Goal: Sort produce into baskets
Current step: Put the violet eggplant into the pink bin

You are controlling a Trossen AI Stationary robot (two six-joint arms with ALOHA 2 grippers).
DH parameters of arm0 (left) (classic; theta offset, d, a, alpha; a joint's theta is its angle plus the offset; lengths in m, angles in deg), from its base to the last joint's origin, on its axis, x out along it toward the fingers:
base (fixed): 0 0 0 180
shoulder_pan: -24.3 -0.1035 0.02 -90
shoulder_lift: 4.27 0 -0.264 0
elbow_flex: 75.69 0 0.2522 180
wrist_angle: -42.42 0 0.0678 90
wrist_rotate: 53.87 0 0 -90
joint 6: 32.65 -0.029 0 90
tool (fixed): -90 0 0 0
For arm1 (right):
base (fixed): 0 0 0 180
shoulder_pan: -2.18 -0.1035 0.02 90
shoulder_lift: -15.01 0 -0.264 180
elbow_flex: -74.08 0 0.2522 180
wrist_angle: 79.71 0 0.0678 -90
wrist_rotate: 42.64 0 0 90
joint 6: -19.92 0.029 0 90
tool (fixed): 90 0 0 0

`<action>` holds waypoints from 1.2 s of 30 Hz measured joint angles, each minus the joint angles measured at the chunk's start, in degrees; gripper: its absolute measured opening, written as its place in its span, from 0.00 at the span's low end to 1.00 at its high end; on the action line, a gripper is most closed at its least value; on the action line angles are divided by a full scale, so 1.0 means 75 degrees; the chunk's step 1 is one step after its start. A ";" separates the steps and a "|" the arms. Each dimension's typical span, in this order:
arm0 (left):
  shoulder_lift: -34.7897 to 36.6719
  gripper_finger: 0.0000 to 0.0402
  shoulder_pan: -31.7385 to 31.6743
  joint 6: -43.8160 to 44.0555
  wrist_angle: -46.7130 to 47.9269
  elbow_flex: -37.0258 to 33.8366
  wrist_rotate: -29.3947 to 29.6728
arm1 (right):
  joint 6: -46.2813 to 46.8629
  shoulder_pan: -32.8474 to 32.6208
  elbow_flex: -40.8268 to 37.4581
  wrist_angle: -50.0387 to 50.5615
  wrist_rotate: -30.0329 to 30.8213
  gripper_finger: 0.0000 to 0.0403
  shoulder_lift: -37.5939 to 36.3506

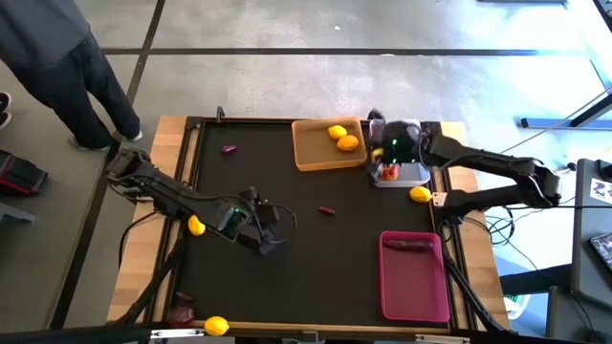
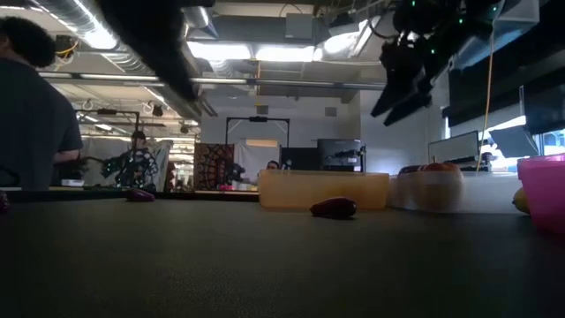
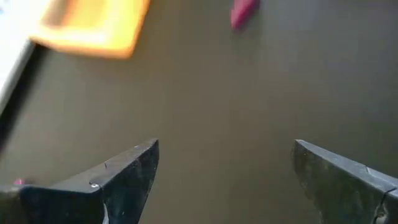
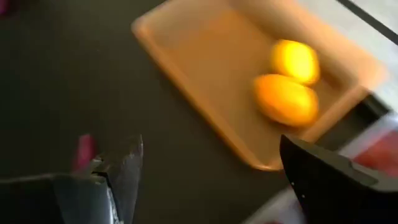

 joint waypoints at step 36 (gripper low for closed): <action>0.0067 0.73 -0.0213 -0.1168 0.2275 -0.3009 -0.3296 | 0.1042 -0.4182 -0.1535 -0.3467 0.1486 0.80 0.0652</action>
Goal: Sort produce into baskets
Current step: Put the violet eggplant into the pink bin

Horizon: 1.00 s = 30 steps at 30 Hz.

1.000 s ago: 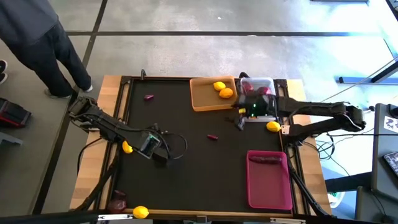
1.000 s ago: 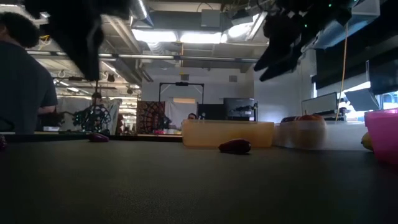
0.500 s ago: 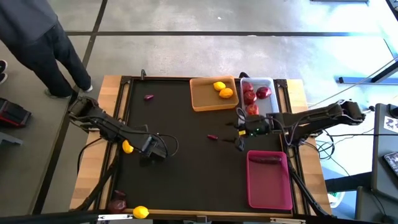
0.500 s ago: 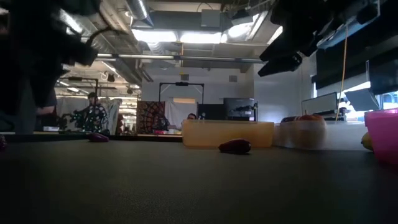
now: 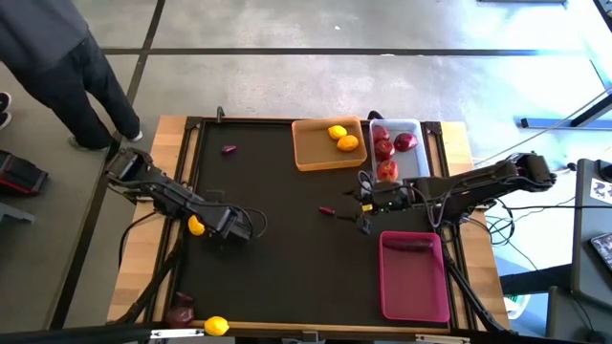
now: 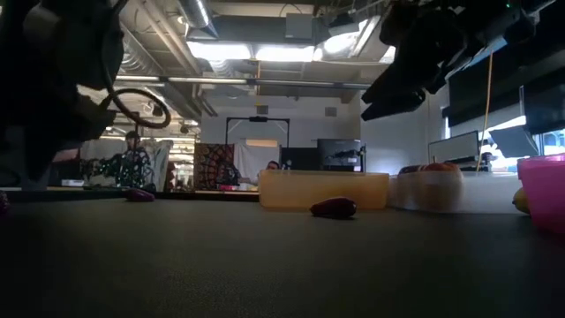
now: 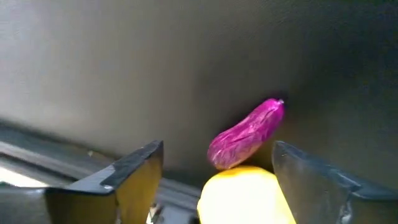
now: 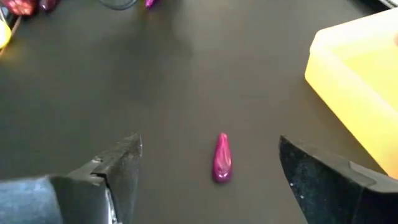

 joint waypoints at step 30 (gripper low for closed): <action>-0.0012 0.06 0.0003 0.0646 -0.0894 0.0812 0.0424 | -0.0078 0.0003 0.0000 -0.0429 -0.0006 0.80 0.0128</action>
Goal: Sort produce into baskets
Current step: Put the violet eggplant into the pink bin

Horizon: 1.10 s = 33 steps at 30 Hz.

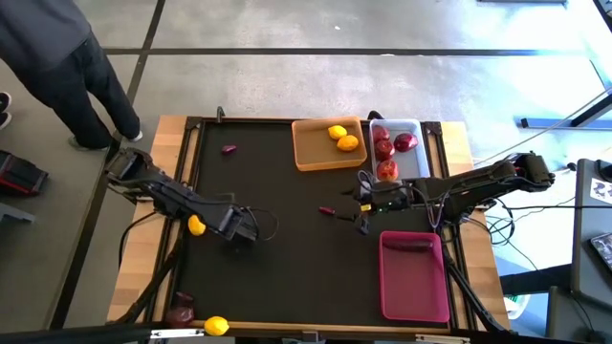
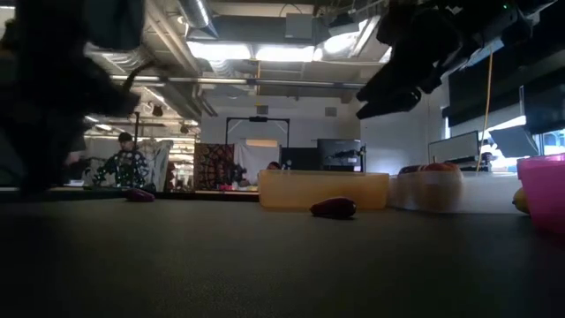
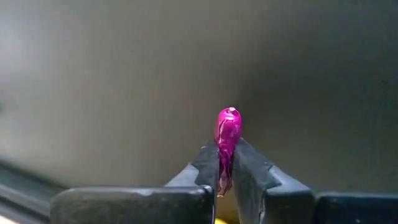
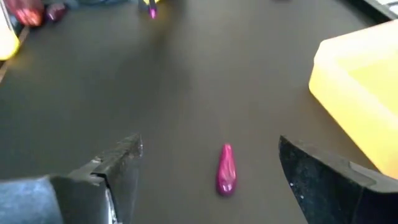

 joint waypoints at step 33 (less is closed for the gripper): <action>0.0006 0.12 -0.0442 -0.1850 -0.7084 0.1230 0.1921 | -0.0380 -0.0424 0.0216 -0.5666 -0.1676 0.73 0.2483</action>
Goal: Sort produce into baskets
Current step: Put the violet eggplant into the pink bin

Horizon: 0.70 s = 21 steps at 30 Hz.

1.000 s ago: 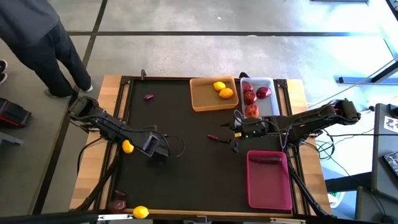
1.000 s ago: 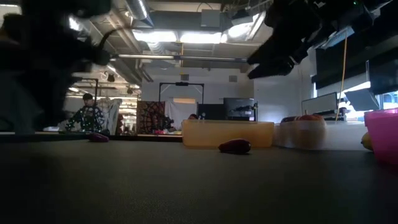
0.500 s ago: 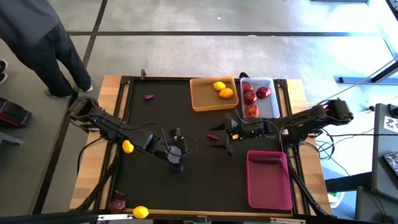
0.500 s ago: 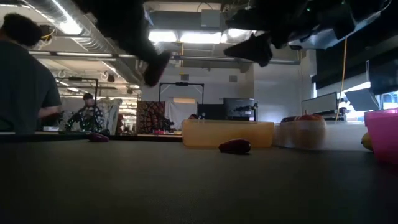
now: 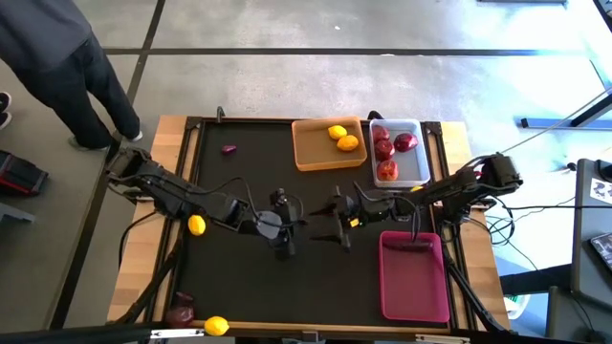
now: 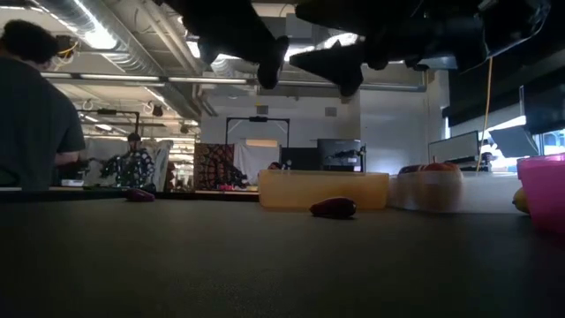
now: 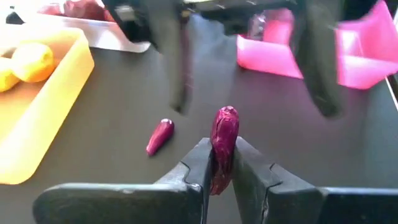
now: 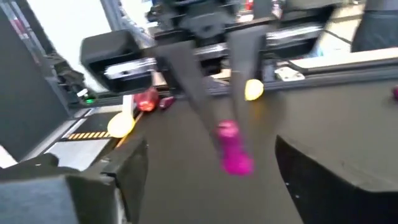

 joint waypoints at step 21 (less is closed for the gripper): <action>0.0000 0.12 -0.0025 -0.0390 -0.0415 0.0003 0.0001 | -0.0211 -0.0028 0.0291 -0.0128 0.0148 0.17 0.0228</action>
